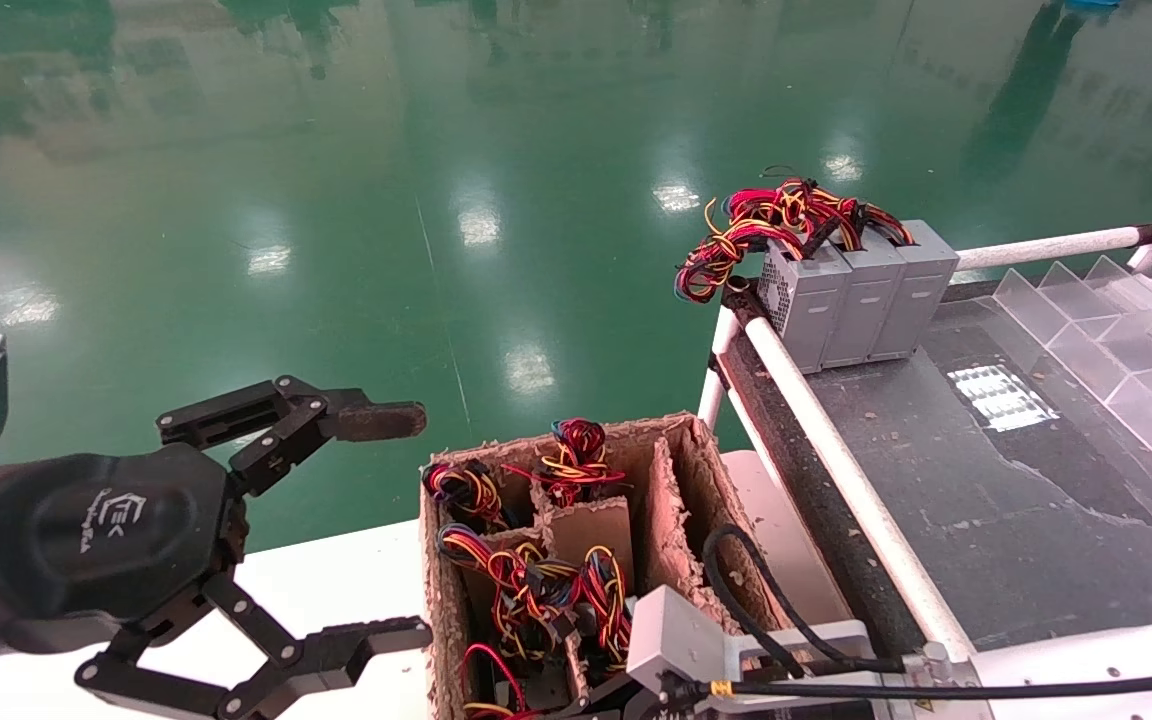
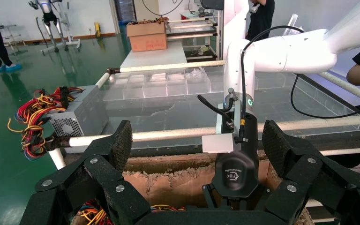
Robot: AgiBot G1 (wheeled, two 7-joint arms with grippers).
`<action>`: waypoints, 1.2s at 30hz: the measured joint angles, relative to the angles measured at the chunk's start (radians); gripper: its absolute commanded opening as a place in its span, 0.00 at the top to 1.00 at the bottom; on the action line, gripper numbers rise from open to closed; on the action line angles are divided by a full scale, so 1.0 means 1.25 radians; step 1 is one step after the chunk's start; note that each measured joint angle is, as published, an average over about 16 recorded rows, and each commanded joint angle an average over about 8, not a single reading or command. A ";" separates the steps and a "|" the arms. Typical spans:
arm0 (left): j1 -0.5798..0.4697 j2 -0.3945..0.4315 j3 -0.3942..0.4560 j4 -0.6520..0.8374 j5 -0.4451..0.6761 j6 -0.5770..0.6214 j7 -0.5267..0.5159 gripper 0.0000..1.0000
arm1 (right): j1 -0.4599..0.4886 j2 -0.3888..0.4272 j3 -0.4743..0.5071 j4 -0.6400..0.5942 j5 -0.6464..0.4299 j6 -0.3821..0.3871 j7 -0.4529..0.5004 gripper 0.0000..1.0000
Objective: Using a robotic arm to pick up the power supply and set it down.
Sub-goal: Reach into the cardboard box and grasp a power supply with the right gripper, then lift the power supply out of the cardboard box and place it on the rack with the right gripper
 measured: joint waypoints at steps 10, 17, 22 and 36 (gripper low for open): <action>0.000 0.000 0.000 0.000 0.000 0.000 0.000 0.00 | -0.005 0.031 0.032 0.031 0.053 -0.018 -0.021 1.00; 0.000 0.000 0.000 0.000 0.000 0.000 0.000 0.00 | -0.010 0.057 0.058 0.045 0.099 -0.035 -0.033 1.00; 0.000 0.000 0.000 0.000 0.000 0.000 0.000 0.00 | -0.019 0.076 0.080 0.046 0.135 -0.042 -0.042 1.00; 0.000 0.000 0.000 0.000 0.000 0.000 0.000 0.00 | -0.031 0.144 0.162 0.035 0.271 -0.070 -0.058 1.00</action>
